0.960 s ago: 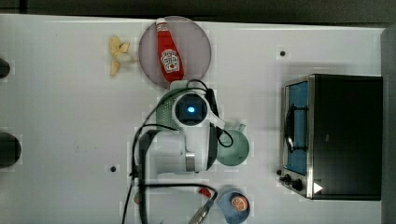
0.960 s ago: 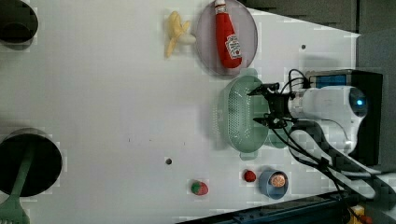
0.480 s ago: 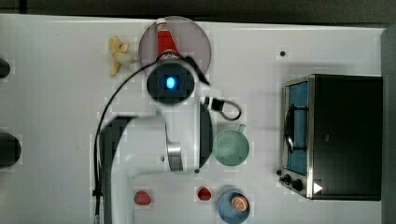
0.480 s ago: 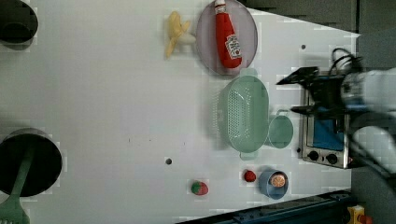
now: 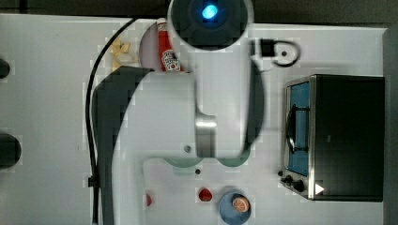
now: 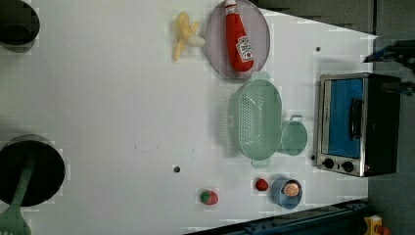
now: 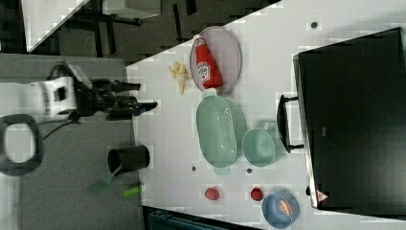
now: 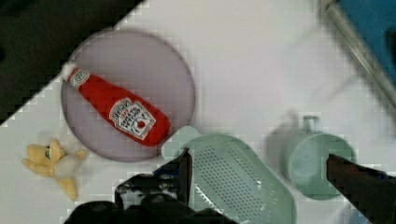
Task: Drag strainer left to right.
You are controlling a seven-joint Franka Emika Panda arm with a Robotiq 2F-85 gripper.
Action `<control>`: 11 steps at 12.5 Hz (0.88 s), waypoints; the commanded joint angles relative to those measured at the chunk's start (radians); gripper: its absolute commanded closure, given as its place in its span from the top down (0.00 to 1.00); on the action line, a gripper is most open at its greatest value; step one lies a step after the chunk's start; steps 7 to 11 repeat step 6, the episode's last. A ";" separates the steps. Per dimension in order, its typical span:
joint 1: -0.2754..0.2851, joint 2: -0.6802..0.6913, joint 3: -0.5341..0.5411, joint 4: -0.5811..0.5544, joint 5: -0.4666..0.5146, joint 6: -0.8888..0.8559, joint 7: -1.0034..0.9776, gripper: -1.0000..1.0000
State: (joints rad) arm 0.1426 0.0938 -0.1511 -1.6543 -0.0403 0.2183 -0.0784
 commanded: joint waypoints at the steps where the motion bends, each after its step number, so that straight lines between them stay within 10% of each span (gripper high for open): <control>1: -0.026 -0.032 -0.001 0.055 0.004 -0.117 -0.110 1.00; 11: -0.026 -0.035 -0.005 0.066 0.008 -0.178 -0.113 1.00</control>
